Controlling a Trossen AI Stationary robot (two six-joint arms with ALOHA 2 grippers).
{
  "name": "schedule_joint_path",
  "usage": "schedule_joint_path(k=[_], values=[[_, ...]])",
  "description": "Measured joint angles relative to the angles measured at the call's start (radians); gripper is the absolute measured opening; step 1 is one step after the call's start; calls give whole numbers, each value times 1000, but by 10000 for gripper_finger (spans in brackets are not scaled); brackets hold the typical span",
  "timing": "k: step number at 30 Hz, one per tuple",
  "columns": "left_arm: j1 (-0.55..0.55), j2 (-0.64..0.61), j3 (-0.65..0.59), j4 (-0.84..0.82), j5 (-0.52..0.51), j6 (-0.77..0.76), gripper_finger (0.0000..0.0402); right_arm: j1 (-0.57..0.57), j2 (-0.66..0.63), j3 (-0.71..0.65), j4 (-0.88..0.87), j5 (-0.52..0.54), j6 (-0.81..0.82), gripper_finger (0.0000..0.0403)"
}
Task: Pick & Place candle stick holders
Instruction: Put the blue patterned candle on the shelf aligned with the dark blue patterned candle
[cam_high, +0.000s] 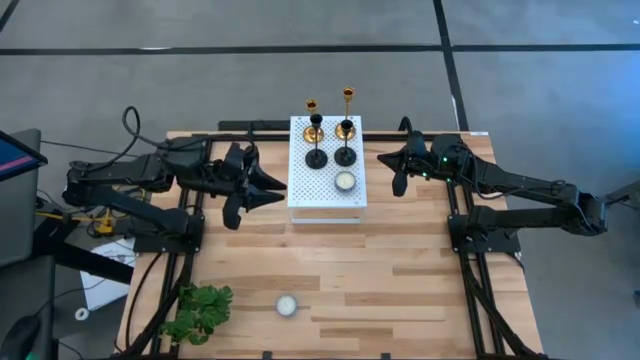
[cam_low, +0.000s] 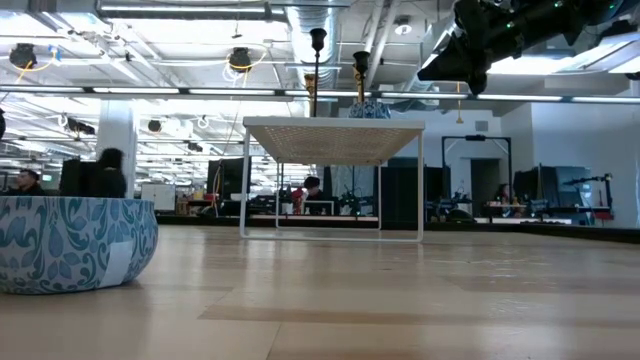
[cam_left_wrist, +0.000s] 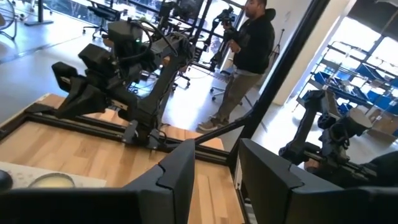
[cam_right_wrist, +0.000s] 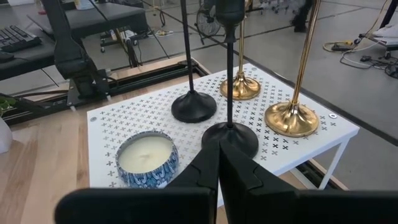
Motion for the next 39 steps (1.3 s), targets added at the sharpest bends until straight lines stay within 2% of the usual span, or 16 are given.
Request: schedule_joint_path(k=[7, 24, 32, 39], values=[[-52, 28, 0, 0, 1, 0, 127, 0, 0, 0, 0, 0, 0, 0], [-135, 188, 0, 6, -4, 6, 127, 0, 0, 0, 0, 0, 0, 0], [-200, 192, 0, 31, -127, 15, 127, 0, 0, 0, 0, 0, 0, 0], [-223, 179, 0, 4, -142, 114, 127, 0, 0, 0, 0, 0, 0, 0]])
